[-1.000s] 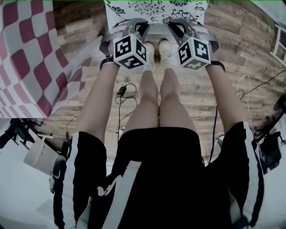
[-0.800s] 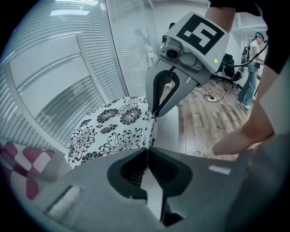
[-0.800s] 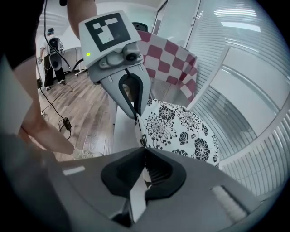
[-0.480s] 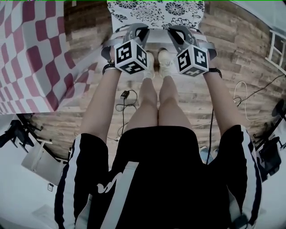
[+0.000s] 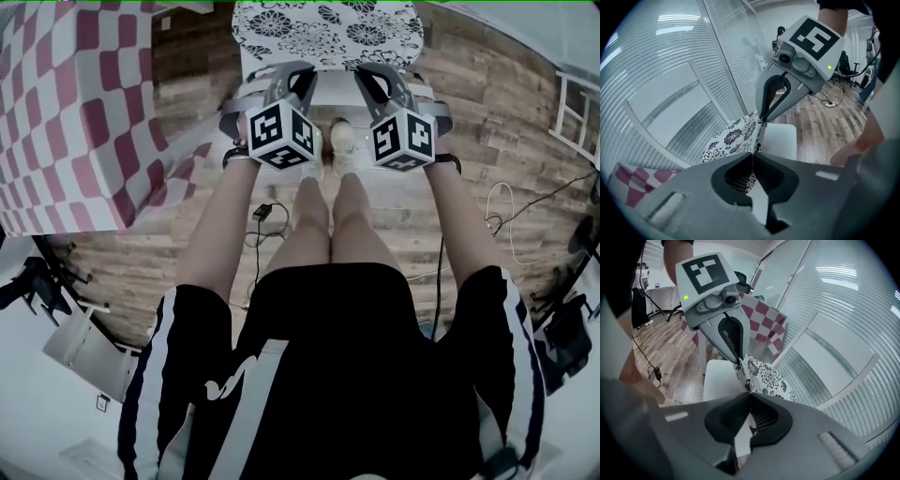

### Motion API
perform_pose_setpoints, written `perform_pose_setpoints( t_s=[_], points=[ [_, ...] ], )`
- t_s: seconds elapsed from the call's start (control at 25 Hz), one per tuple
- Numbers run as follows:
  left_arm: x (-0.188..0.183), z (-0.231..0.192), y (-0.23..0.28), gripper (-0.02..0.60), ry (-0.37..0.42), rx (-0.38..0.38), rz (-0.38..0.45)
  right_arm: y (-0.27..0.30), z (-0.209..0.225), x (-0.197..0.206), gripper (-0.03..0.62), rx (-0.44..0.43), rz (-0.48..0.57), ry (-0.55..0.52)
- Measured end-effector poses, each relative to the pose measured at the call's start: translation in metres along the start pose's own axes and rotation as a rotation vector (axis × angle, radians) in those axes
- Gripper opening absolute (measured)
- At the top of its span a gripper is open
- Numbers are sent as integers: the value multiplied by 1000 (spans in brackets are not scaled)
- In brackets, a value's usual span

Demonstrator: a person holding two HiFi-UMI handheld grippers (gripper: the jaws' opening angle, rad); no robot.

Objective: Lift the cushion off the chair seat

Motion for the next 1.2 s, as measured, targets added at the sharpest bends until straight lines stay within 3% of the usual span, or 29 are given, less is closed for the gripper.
perform_pose_setpoints(
  t_s=[1.2],
  points=[
    [-65, -54, -74, 14, 24, -152, 52, -93, 20, -61, 6, 160, 64, -32]
  ],
)
Point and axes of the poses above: the fingertips, and each gripper's own axes: y forward along the fingers, z to its right, x out of its underside, the point moved 8 cm from there along -y, backward along the fingers, and after that the axes turned 14 degrees about -x, right-handed, at the moved point
